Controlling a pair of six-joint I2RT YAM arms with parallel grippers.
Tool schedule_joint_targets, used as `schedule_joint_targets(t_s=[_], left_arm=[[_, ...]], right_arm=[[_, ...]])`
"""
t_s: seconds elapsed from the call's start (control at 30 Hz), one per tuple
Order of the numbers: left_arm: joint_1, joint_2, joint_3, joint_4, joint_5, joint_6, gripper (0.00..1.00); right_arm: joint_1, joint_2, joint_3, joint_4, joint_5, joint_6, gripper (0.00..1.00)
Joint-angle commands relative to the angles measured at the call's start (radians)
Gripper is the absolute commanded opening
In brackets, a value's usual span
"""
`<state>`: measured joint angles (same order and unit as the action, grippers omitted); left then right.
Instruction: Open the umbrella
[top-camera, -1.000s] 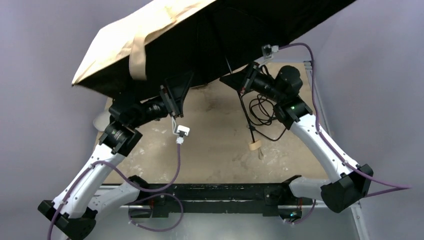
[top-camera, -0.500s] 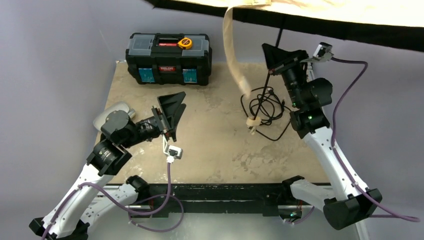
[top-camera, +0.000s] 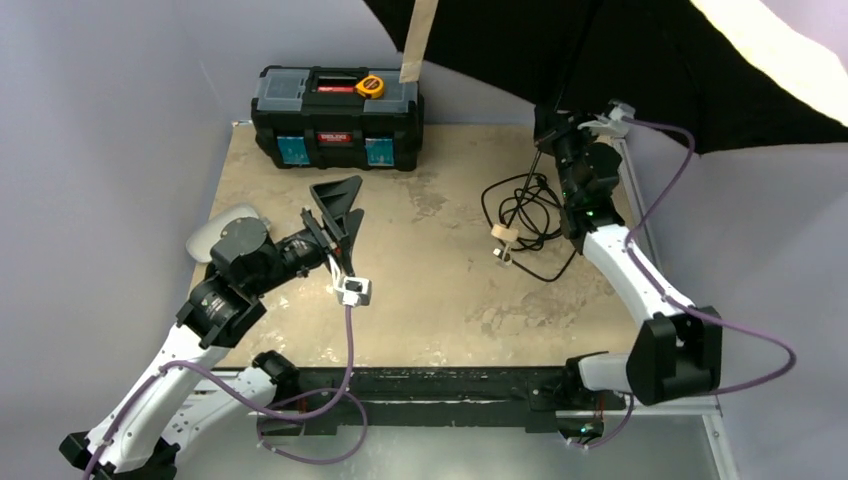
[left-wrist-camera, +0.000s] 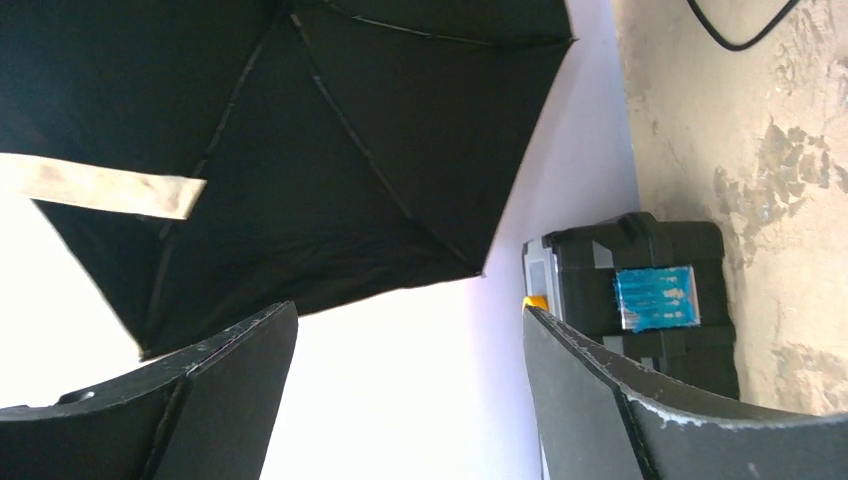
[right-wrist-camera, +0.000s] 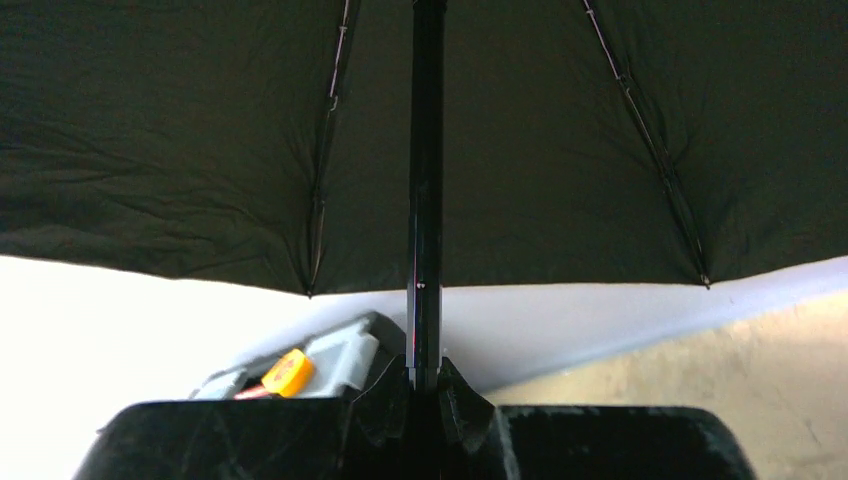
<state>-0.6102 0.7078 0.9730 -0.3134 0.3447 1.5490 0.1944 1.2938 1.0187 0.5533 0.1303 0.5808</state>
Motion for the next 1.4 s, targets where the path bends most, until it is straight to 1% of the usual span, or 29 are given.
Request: schedule_joint_targets(t_s=[0.0, 0.13, 0.17, 0.2, 0.23, 0.27, 0.3, 0.33, 0.37, 0.4, 0.5, 0.67, 0.77, 0.87, 0.97, 1.1, 1.2, 1.27, 1.37], left_arm=[[-0.003, 0.011, 0.005, 0.002, -0.064, -0.049, 0.83], [0.0, 0.016, 0.007, -0.03, -0.11, -0.06, 0.83], [0.004, 0.016, 0.005, -0.039, -0.117, -0.064, 0.83], [0.012, 0.016, 0.003, -0.044, -0.124, -0.074, 0.83], [0.019, 0.016, 0.001, -0.048, -0.128, -0.083, 0.83], [0.028, 0.017, -0.002, -0.05, -0.136, -0.09, 0.83], [0.035, 0.018, -0.003, -0.051, -0.144, -0.103, 0.83], [0.041, 0.02, -0.001, -0.052, -0.154, -0.119, 0.84], [0.046, 0.021, 0.004, -0.057, -0.167, -0.136, 0.84], [0.05, 0.023, 0.009, -0.065, -0.178, -0.153, 0.86], [0.059, 0.023, 0.012, -0.086, -0.195, -0.192, 0.88], [0.063, 0.005, 0.001, -0.138, -0.214, -0.244, 0.9], [0.07, -0.008, -0.014, -0.164, -0.225, -0.283, 0.92], [0.073, -0.018, -0.028, -0.182, -0.229, -0.307, 0.92], [0.073, -0.026, -0.045, -0.187, -0.23, -0.315, 0.93], [0.072, -0.02, -0.047, -0.209, -0.241, -0.374, 0.93], [0.072, -0.003, -0.032, -0.24, -0.265, -0.448, 0.99], [0.073, 0.005, -0.023, -0.251, -0.291, -0.516, 1.0], [0.076, 0.027, 0.001, -0.276, -0.331, -0.646, 1.0]], right_arm=[[-0.033, 0.048, -0.043, 0.217, -0.001, 0.027, 0.0], [-0.048, 0.114, -0.112, 0.337, -0.01, 0.025, 0.0], [-0.05, 0.131, -0.131, 0.371, -0.024, 0.01, 0.02], [-0.049, 0.147, -0.15, 0.405, -0.035, -0.004, 0.08], [-0.051, 0.159, -0.166, 0.426, -0.044, -0.011, 0.19], [-0.052, 0.165, -0.176, 0.427, -0.054, -0.017, 0.4], [-0.053, 0.166, -0.184, 0.407, -0.072, -0.019, 0.67], [-0.056, 0.159, -0.19, 0.395, -0.094, -0.019, 0.83], [-0.057, 0.146, -0.201, 0.373, -0.107, -0.019, 0.95], [-0.057, 0.127, -0.214, 0.364, -0.119, -0.019, 0.98], [-0.057, 0.058, -0.259, 0.32, -0.155, -0.019, 0.99], [-0.057, -0.105, -0.392, 0.224, -0.177, -0.001, 0.99], [-0.056, -0.202, -0.463, 0.131, -0.15, 0.019, 0.99], [-0.056, -0.293, -0.519, 0.035, -0.164, 0.037, 0.99], [-0.055, -0.361, -0.561, -0.054, -0.197, 0.065, 0.99], [-0.04, -0.427, -0.597, -0.145, -0.313, 0.113, 0.99], [0.038, -0.478, -0.612, -0.204, -0.307, 0.103, 0.99], [0.123, -0.502, -0.614, -0.222, -0.283, 0.072, 0.99], [0.212, -0.517, -0.609, -0.225, -0.308, 0.022, 0.99]])
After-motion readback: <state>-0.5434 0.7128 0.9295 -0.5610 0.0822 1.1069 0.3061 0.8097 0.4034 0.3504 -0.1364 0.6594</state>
